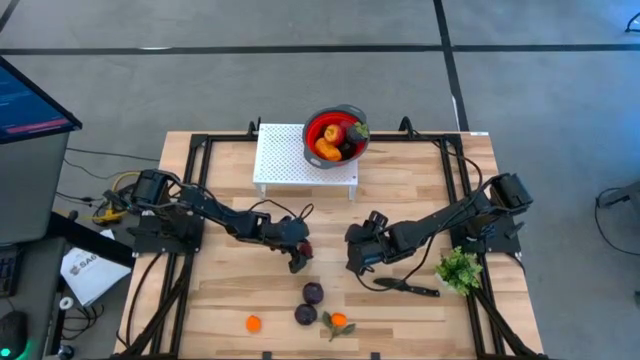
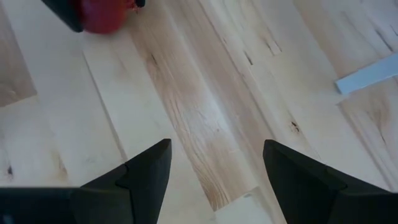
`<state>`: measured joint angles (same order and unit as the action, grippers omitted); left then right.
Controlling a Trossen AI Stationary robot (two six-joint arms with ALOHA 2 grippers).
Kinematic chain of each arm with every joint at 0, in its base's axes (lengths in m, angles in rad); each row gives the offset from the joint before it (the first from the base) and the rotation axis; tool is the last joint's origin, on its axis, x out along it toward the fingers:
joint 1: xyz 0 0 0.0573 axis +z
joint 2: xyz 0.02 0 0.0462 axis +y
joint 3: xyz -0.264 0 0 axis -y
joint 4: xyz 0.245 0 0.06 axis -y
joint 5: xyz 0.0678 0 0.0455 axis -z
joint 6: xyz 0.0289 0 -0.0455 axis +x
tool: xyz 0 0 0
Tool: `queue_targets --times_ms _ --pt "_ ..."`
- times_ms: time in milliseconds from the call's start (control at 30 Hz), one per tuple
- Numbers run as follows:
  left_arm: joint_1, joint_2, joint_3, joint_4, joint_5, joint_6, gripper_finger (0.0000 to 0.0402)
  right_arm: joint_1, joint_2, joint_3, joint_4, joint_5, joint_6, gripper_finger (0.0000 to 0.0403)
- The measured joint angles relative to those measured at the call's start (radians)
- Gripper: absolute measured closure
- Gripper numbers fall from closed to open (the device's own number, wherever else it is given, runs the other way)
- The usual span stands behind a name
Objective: Pick & Place Fruit
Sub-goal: Put the pomegranate into the red strainer on the shelf
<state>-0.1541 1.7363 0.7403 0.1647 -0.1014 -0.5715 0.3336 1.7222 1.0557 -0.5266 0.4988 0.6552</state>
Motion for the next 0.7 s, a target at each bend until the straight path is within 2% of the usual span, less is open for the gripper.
queue_targets --times_ms 233,533,700 --pt "0.005 -0.001 0.000 -0.026 -0.004 -0.062 0.0126 0.000 0.000 0.000 0.008 0.004 0.000 0.0154" --pt "0.026 -0.001 0.000 -0.014 -0.003 -0.065 0.0217 0.001 0.000 0.000 0.011 0.026 -0.001 0.0154" --pt "0.039 -0.053 -0.001 0.063 0.004 -0.010 0.0223 0.002 0.000 0.000 0.011 0.027 -0.001 0.0154"
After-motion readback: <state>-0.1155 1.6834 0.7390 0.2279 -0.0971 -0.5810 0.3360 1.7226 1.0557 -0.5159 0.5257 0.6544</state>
